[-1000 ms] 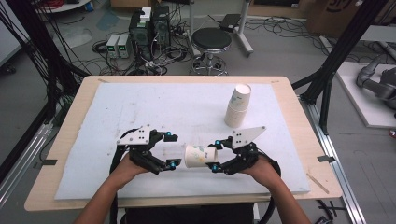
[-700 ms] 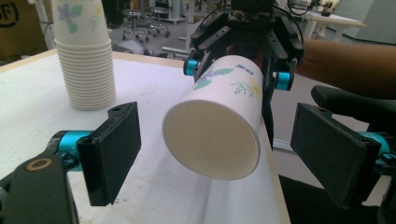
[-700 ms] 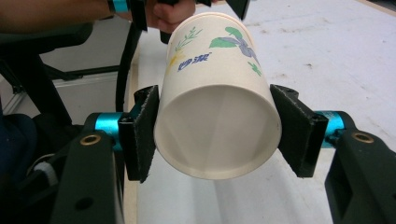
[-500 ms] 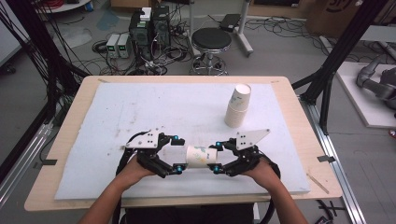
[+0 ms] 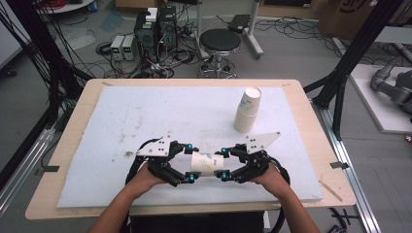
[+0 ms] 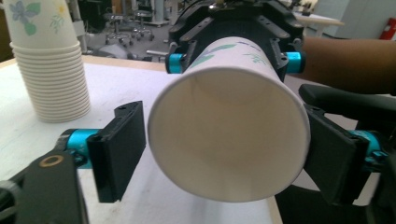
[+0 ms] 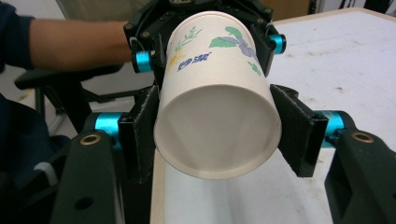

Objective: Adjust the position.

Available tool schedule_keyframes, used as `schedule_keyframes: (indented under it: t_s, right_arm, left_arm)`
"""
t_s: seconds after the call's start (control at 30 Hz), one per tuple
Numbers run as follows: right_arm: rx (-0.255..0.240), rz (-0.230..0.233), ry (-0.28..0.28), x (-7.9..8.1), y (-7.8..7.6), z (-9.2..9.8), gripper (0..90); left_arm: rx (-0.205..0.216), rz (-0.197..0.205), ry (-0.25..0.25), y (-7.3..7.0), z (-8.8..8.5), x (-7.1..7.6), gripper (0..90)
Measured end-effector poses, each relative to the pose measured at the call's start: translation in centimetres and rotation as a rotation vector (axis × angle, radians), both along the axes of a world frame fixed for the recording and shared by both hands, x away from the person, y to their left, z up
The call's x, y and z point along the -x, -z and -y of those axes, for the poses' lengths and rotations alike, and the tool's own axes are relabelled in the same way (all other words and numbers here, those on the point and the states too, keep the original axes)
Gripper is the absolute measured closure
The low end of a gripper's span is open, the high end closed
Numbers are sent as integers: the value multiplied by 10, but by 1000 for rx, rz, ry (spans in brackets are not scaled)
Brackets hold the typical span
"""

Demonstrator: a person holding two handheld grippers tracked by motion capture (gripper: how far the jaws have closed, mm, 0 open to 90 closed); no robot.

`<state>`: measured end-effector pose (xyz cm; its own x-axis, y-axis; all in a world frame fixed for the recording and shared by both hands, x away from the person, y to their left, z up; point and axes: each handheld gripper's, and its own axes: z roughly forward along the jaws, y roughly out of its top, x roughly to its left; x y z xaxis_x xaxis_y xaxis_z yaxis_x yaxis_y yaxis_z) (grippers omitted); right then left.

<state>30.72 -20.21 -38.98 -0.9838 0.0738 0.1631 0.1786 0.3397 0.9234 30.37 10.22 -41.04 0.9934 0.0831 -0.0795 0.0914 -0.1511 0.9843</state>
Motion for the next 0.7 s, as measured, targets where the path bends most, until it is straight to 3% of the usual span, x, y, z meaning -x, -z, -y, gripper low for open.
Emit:
schedule_keyframes:
  t_s: [0.2, 0.4, 0.47, 0.57, 0.7]
  right_arm:
    - [1, -23, -10, -2, 1, -1, 377]
    - [33, -3, 1, -2, 0, -5, 335]
    - [66, -5, 50, -3, -3, -9, 188]
    - [67, -2, 47, -3, -6, -10, 188]
    - [118, 25, 65, -3, -14, -15, 188]
  left_arm:
    - [-3, -11, 10, -1, -3, -1, 284]
    - [-21, -10, 1, -3, -5, 0, 316]
    - [-45, -5, -5, -4, -7, 0, 322]
    - [-80, -7, -7, -9, -10, -1, 327]
    - [-154, -10, -22, -19, -15, -3, 327]
